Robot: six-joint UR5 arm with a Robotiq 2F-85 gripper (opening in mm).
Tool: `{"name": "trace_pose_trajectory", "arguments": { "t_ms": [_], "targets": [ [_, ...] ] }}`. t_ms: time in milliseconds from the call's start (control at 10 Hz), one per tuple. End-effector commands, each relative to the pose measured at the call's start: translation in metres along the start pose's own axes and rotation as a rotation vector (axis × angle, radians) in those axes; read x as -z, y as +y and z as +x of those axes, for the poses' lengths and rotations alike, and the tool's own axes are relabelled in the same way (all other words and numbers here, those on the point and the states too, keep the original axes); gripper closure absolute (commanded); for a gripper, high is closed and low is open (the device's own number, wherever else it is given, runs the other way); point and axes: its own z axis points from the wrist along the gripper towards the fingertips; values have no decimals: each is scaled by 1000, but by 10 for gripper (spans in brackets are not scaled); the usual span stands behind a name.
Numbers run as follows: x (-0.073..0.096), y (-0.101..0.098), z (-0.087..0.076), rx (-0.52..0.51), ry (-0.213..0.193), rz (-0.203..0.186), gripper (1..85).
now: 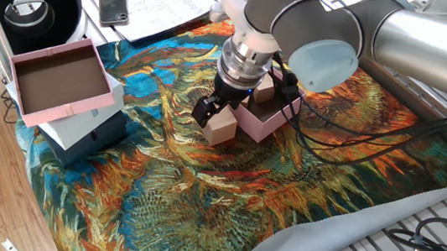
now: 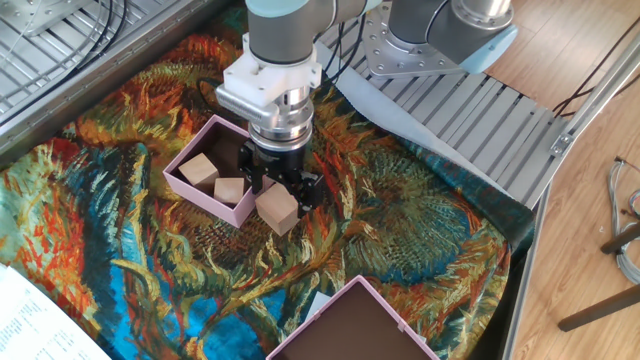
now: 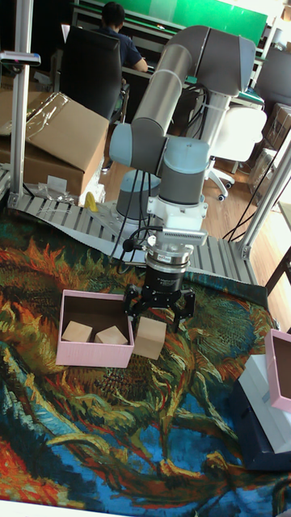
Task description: Take everything out of the gift box
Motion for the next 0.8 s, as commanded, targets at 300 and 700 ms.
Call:
{"name": "trace_pose_trajectory", "arguments": {
  "t_ms": [300, 700],
  "targets": [
    [39, -4, 3, 0, 23, -50, 127],
    [56, -29, 6, 92, 42, -16, 167]
  ]
}}
